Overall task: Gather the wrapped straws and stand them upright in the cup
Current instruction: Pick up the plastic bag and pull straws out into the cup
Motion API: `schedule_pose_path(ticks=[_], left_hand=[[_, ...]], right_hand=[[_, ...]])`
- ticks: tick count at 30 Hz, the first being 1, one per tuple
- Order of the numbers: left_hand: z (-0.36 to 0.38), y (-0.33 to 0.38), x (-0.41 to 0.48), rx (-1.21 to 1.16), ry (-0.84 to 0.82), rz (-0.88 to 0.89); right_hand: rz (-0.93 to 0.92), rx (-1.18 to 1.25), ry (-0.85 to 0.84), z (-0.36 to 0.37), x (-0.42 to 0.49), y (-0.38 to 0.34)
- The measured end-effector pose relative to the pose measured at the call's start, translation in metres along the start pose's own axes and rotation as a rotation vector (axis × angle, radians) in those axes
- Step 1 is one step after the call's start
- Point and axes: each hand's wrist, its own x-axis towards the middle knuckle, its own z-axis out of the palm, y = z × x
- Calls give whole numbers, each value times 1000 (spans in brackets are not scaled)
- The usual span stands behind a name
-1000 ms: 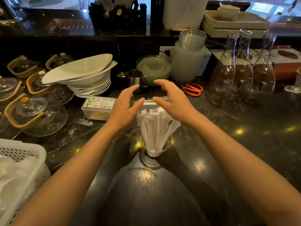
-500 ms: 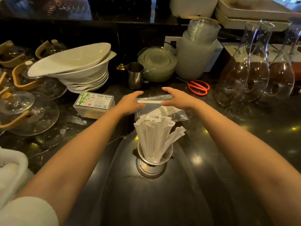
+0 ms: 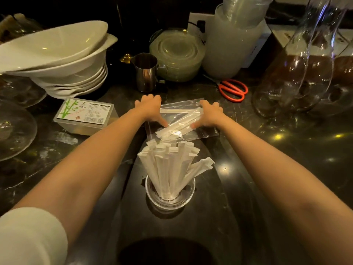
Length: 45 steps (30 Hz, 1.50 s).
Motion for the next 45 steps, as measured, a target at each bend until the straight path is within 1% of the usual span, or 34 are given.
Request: schedule_pose_path(ticks=[4, 6, 8, 10, 13, 15, 18, 21, 22, 24, 26, 30, 33, 37, 40, 43, 45], left_hand=[[-2, 5, 0, -19, -46, -66], [-5, 7, -1, -28, -52, -78], [-9, 6, -4, -95, -58, -81], [-12, 4, -10, -183, -81, -89], [-15, 0, -16, -249, -86, -107], [-22, -1, -25, -302, -38, -107], [-44, -2, -40, -409, 70, -78], [-72, -1, -57, -476, 214, -26], [-82, -1, -64, -501, 272, -14], [-105, 0, -78, -576, 356, 8], [-126, -1, -93, -682, 385, 26], [-155, -2, -130, -870, 468, 47], [-158, -2, -162, -945, 511, 111], [-147, -8, -203, -925, 520, 127], [-126, -11, -232, -964, 496, 171], [-105, -13, -261, -1044, 429, 189], [-93, -12, -279, -1099, 372, 227]], right_hand=[[47, 215, 19, 1, -2, 2], [43, 261, 48, 1, -4, 3], [50, 321, 66, -1, -8, 4], [51, 338, 44, -4, -13, 5], [62, 355, -32, -6, -18, 4], [86, 433, -36, -9, -25, 3], [70, 547, 34, -20, -40, -3], [43, 761, 84, -34, -57, -12], [19, 825, 106, -39, -64, -15], [-47, 854, 159, -50, -78, -22], [-116, 879, 201, -61, -94, -31], [-201, 1050, 186, -78, -126, -42], [-246, 1062, 188, -81, -153, -44], [-326, 1002, 204, -67, -187, -36], [-359, 886, 203, -48, -206, -23], [-356, 745, 141, -24, -223, -7], [-363, 693, 81, -6, -234, 3]])
